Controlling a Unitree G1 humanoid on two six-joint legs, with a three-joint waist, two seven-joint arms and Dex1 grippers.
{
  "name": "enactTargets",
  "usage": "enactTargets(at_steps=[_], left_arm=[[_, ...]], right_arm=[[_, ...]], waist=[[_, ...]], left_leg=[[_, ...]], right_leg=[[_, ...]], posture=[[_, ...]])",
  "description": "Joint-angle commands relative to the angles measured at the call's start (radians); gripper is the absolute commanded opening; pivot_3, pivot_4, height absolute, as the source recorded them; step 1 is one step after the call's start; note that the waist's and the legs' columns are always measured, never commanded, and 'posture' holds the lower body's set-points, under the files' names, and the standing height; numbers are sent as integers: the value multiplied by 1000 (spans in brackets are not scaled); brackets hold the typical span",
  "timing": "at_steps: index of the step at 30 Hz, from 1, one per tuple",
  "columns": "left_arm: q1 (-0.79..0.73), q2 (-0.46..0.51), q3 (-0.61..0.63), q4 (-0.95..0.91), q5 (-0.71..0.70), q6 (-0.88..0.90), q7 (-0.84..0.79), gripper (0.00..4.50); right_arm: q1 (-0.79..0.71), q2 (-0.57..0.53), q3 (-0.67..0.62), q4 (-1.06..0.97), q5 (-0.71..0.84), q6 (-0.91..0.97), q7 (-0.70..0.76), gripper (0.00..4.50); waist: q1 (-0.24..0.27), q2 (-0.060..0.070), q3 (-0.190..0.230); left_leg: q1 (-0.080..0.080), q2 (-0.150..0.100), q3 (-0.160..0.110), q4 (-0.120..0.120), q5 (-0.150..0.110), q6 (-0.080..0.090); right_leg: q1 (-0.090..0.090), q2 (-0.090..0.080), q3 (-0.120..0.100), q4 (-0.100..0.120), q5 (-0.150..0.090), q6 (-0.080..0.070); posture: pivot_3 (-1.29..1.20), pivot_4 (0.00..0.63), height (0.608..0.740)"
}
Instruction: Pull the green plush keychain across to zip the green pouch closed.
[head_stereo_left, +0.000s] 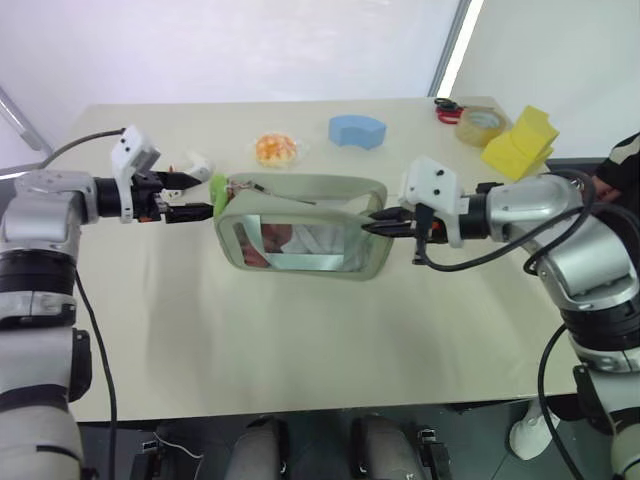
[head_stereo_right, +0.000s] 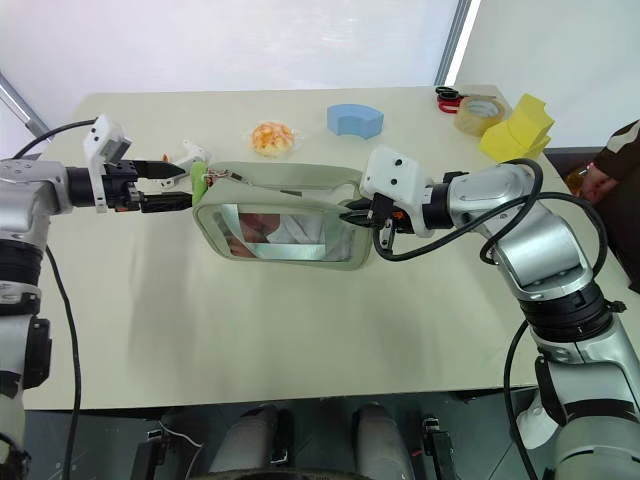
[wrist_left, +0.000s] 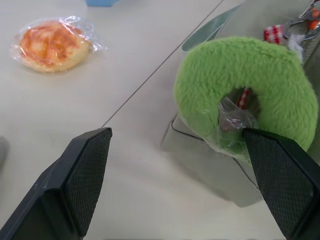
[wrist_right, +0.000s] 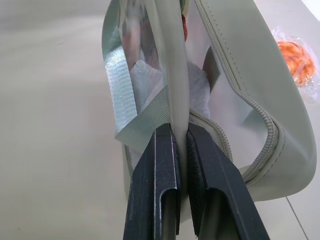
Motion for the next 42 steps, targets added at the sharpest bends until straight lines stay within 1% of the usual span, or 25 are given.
enactTargets(at_steps=[1,7,11,13,15,17,20,23,26,29,35,42], left_arm=[[-29,-16,16,7,3,-22,27,4500],[-104,-33,47,29,-26,31,41,4500],[-117,-50,48,47,-21,28,43,4500],[-100,-54,39,30,-20,27,25,4500],[-81,-55,36,7,-22,29,14,3937],[-76,-53,41,-10,-33,46,0,3183],[-86,-50,54,-27,-51,74,-7,1553],[-119,-52,69,-37,-71,97,3,30],[-165,-54,72,-56,-84,122,9,30],[-207,-65,46,-140,-108,151,-34,30],[-204,-118,-15,-281,-126,166,-61,30],[-200,-160,-80,-235,-35,46,-22,30]], right_arm=[[-24,15,5,-11,-5,-11,-4,51],[-30,29,8,-1,-15,-13,-4,51],[-31,38,12,4,-20,-16,-3,51],[-33,42,13,4,-22,-15,-3,51],[-37,45,10,2,-22,-10,-7,0],[-37,43,7,1,-23,-9,-9,0],[-33,38,2,3,-26,-11,-13,0],[-34,35,-3,12,-31,-15,-18,0],[-39,37,-6,22,-40,-19,-23,0],[-47,39,-2,45,-62,-33,-33,0],[-57,51,8,56,-76,-44,-43,0],[-62,62,6,49,-87,-34,-55,0]], waist=[[0,0,0],[-2,0,0],[-3,0,0],[-3,0,0],[-4,0,0],[-4,0,0],[-3,0,0],[-2,0,0],[-1,0,0],[3,-1,0],[1,0,0],[-3,0,0]], left_leg=[[0,0,0,0,0,0],[0,0,0,0,0,0],[0,0,0,0,0,0],[0,0,0,0,0,0],[0,0,0,0,0,0],[0,0,0,0,0,0],[0,0,0,0,0,0],[0,0,0,0,0,0],[0,0,0,0,0,0],[-1,0,-1,1,0,0],[0,0,-1,1,0,0],[0,0,-1,1,0,0]], right_leg=[[0,0,0,0,0,0],[0,0,0,0,0,0],[0,0,0,0,0,0],[0,0,0,1,0,0],[0,0,0,1,0,0],[0,0,0,1,0,0],[0,0,0,1,0,0],[0,0,0,1,0,0],[0,0,0,1,0,0],[0,0,0,1,0,0],[0,0,0,2,0,0],[0,0,0,2,0,0]], posture=[[0,150,740],[0,150,740],[0,150,740],[0,150,740],[0,150,740],[0,150,740],[0,150,740],[0,150,740],[0,150,740],[0,150,740],[0,150,740],[0,150,740]])
